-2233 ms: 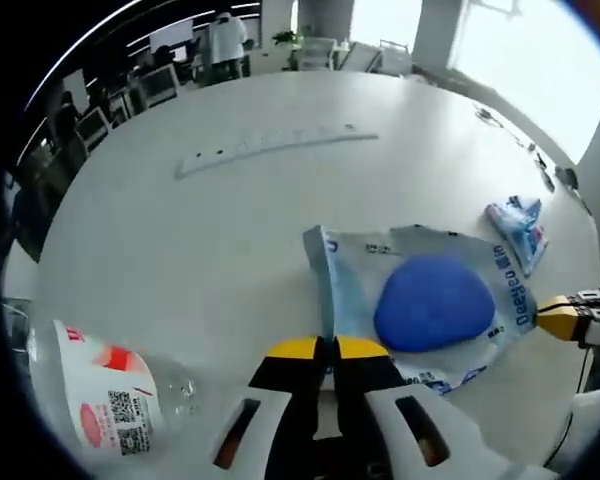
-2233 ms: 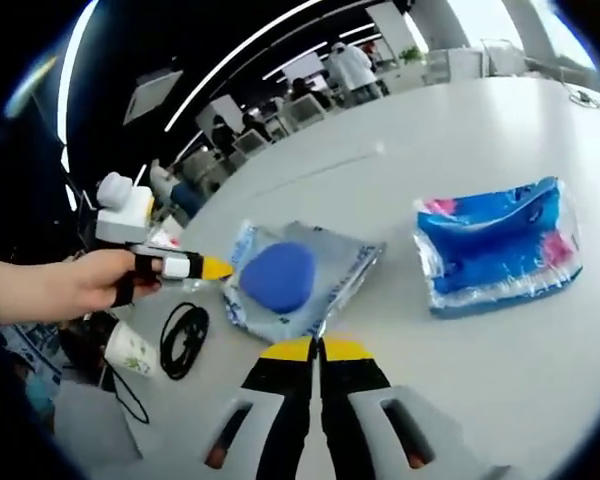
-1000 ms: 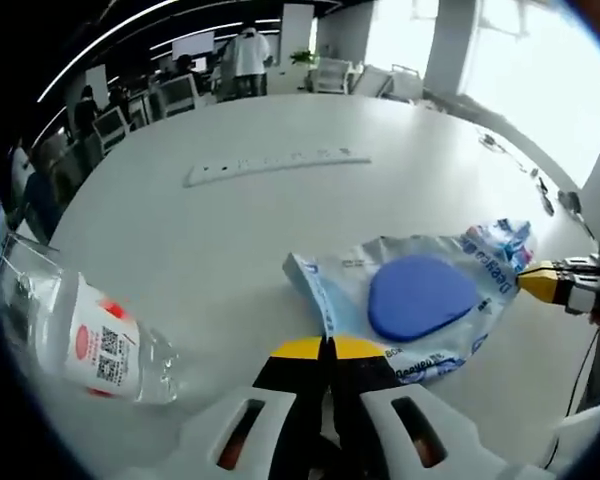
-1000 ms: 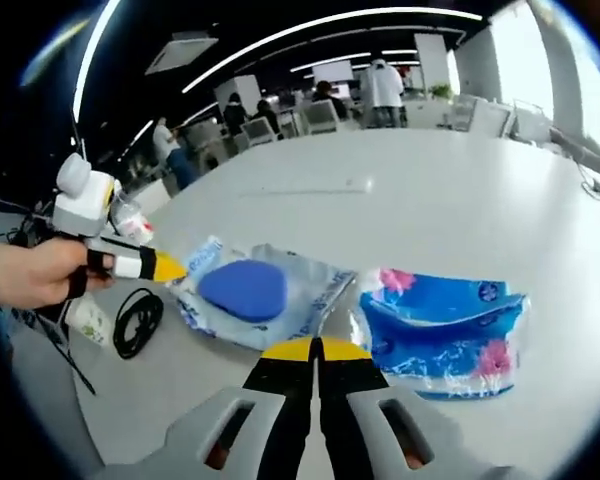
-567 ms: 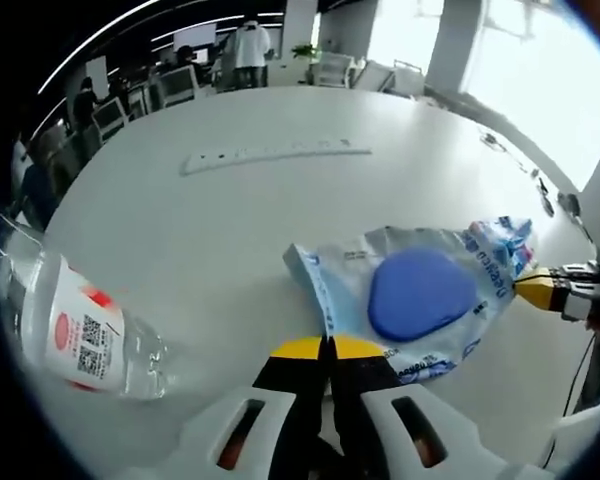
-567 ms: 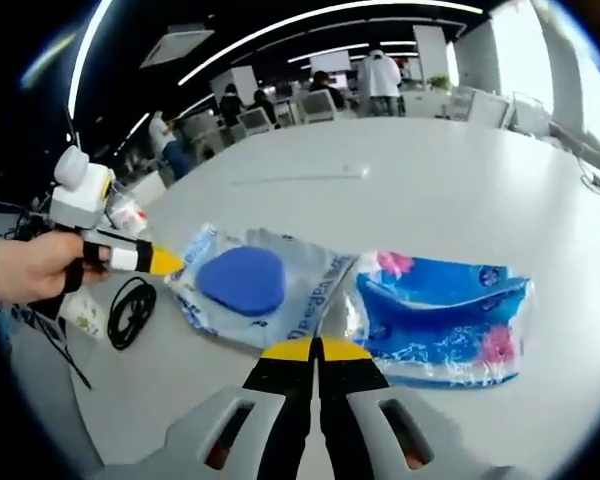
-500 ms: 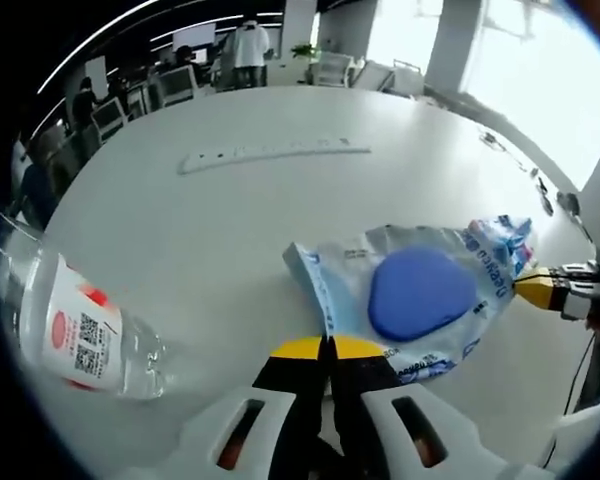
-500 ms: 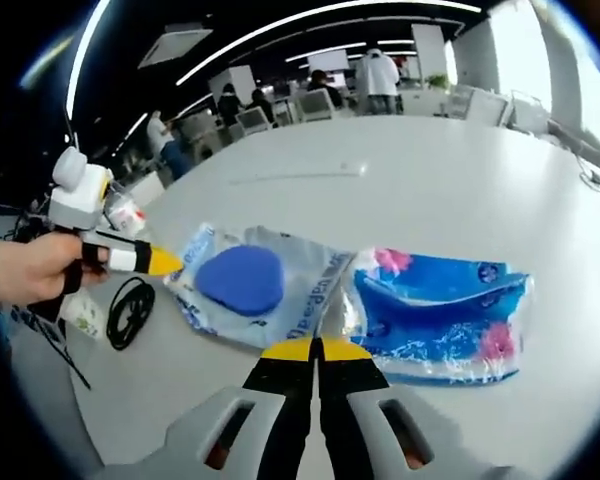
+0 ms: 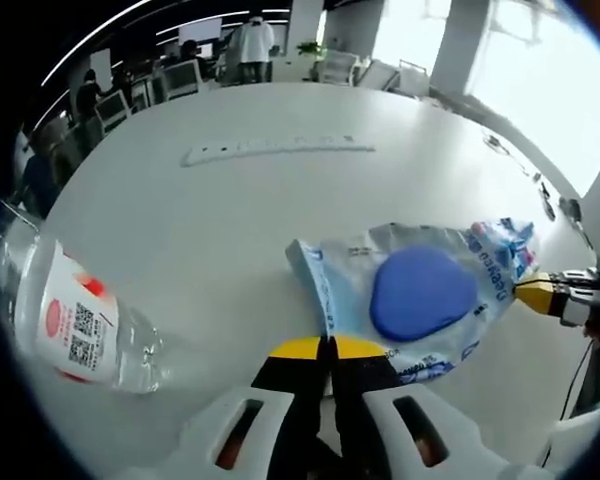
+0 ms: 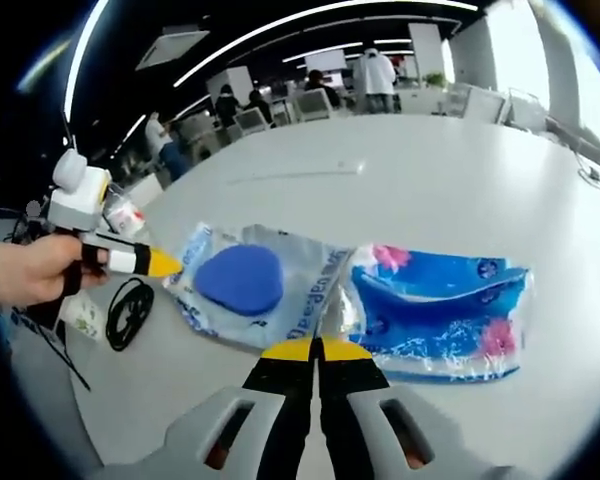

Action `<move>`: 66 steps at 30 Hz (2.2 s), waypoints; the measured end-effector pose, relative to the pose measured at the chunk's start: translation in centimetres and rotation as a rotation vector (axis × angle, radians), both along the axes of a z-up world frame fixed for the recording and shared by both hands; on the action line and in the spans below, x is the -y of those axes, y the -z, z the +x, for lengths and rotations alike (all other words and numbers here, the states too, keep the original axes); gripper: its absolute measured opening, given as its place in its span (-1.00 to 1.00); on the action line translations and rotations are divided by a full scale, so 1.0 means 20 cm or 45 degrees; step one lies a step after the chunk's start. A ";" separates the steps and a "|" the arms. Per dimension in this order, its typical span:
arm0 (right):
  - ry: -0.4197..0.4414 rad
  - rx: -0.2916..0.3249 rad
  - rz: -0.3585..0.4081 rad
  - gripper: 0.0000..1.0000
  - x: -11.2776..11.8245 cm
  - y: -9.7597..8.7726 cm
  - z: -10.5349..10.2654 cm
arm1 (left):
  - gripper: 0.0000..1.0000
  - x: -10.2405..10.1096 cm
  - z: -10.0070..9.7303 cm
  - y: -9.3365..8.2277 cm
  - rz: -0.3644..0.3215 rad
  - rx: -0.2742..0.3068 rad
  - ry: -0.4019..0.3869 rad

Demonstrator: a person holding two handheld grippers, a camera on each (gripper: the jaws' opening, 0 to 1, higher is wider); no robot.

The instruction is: Arrange the tabletop items into an orderly group along one side of the table until the central work area is clear of visible clutter.

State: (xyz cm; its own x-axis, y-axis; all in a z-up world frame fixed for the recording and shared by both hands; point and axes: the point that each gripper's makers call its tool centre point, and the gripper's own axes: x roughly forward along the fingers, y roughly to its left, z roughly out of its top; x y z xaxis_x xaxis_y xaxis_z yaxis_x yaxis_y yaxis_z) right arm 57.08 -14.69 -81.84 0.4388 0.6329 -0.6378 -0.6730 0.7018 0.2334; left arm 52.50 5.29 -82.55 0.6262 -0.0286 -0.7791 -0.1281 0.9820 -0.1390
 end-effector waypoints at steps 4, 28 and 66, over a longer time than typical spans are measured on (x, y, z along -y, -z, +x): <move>0.017 -0.009 0.017 -1.00 0.00 0.00 0.00 | -1.00 0.00 0.00 0.00 0.002 0.000 -0.014; -0.071 0.094 0.047 -0.18 0.00 -0.13 -0.12 | 0.11 0.04 -0.08 -0.19 0.027 0.129 -0.003; -0.097 0.163 0.087 0.46 0.41 -0.36 -0.23 | 0.21 -0.07 -0.61 -0.47 0.059 0.261 0.011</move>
